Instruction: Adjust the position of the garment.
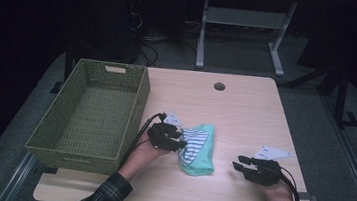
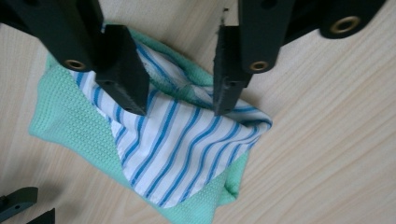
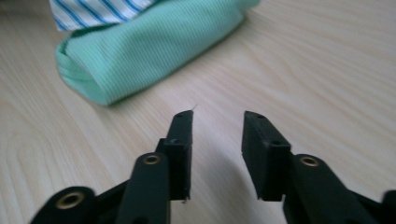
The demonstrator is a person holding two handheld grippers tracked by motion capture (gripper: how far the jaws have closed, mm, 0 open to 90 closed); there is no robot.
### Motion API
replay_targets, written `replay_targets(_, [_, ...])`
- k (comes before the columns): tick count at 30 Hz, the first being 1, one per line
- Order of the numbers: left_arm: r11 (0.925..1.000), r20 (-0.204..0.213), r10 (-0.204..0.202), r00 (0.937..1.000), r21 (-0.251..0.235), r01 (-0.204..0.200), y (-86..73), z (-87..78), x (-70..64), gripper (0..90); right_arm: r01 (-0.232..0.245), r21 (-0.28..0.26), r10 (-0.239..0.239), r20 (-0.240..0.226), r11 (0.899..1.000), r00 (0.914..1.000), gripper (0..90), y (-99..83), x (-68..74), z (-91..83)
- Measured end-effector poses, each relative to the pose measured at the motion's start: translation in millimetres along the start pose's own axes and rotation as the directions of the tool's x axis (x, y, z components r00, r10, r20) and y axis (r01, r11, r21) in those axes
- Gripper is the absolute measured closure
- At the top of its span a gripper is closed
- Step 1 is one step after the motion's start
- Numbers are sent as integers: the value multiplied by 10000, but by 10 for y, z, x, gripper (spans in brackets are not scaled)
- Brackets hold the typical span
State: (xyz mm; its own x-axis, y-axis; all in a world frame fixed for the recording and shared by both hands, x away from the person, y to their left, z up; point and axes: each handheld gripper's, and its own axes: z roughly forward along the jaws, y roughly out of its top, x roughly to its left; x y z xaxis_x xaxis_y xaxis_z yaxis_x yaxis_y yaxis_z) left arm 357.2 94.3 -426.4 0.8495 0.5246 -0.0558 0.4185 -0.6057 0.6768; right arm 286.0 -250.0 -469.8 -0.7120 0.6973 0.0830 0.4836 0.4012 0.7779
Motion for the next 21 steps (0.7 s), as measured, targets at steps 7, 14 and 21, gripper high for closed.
replay_targets(7, [9986,383,336,9987,389,-350,55,12,-21,361,-456,161,442,830,9988,9956,387,-193,-84,-152])
replay_targets(14, [9931,651,949,9934,633,-990,163,30,-66,191,-761,445,710,1071,9961,9917,251,-275,-108,-181])
replay_targets(21, [9813,689,1603,9846,963,-1665,228,99,-105,145,-507,674,416,1307,9964,9905,155,-264,-69,-141])
